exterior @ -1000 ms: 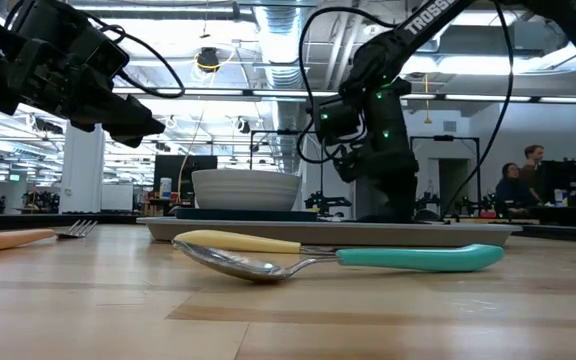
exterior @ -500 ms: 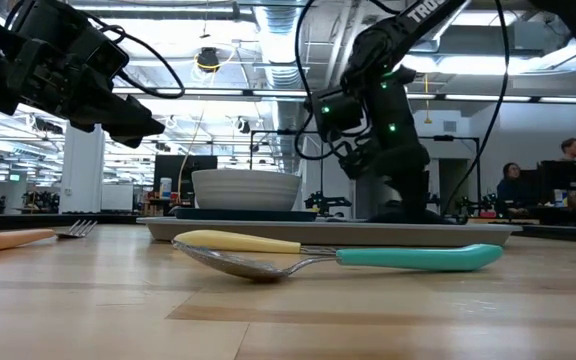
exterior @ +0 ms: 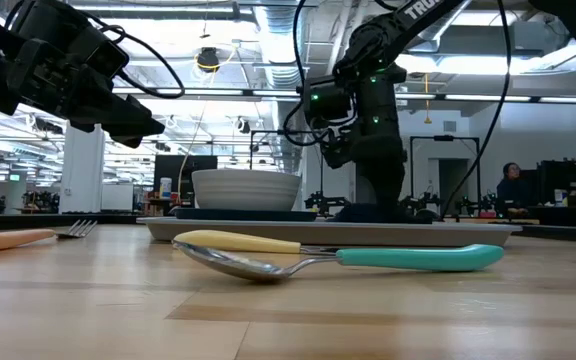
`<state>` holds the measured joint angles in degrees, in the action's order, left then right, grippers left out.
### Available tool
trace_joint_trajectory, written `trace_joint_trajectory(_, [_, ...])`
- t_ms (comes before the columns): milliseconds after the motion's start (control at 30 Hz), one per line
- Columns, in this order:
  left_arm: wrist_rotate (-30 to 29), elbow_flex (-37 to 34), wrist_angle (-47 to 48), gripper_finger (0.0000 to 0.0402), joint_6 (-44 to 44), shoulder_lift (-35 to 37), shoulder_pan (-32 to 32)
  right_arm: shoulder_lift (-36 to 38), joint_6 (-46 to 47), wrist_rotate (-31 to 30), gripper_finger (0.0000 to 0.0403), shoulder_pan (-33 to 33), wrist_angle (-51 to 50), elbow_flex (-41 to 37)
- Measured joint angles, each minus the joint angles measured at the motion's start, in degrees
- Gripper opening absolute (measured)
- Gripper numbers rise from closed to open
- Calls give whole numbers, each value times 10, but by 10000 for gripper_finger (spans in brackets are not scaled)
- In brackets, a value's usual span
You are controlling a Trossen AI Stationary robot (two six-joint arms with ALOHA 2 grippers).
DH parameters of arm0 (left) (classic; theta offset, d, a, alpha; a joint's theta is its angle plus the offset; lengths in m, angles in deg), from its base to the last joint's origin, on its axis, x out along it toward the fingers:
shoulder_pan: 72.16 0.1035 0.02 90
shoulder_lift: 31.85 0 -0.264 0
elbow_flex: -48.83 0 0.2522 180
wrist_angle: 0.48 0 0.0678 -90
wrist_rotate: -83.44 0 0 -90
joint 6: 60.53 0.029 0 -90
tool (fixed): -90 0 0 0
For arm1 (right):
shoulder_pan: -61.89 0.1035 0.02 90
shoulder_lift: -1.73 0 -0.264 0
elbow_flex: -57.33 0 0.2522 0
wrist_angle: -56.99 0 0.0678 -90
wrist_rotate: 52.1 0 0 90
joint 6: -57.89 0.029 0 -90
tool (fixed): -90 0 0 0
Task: Set up tray
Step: Put the black napkin on the gray tray beside the black plate
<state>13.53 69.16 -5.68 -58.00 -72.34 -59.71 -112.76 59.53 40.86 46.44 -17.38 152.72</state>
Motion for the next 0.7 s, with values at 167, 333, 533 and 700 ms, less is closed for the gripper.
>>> trace_joint_trajectory(167, [0, 0, 0, 159, 0, 0, 0, 0, -2, 2, 0, -7, -2, 1])
trace_joint_trajectory(333, [0, 0, 0, 159, 0, 0, 0, 0, -6, 17, 0, 4, 1, 1])
trace_joint_trajectory(533, [0, 0, 0, 159, 0, 0, 0, 0, 1, 14, 27, 19, 15, 1])
trace_joint_trajectory(700, [0, 0, 0, 159, 0, 0, 0, 0, 4, -3, 65, 24, 25, 1])
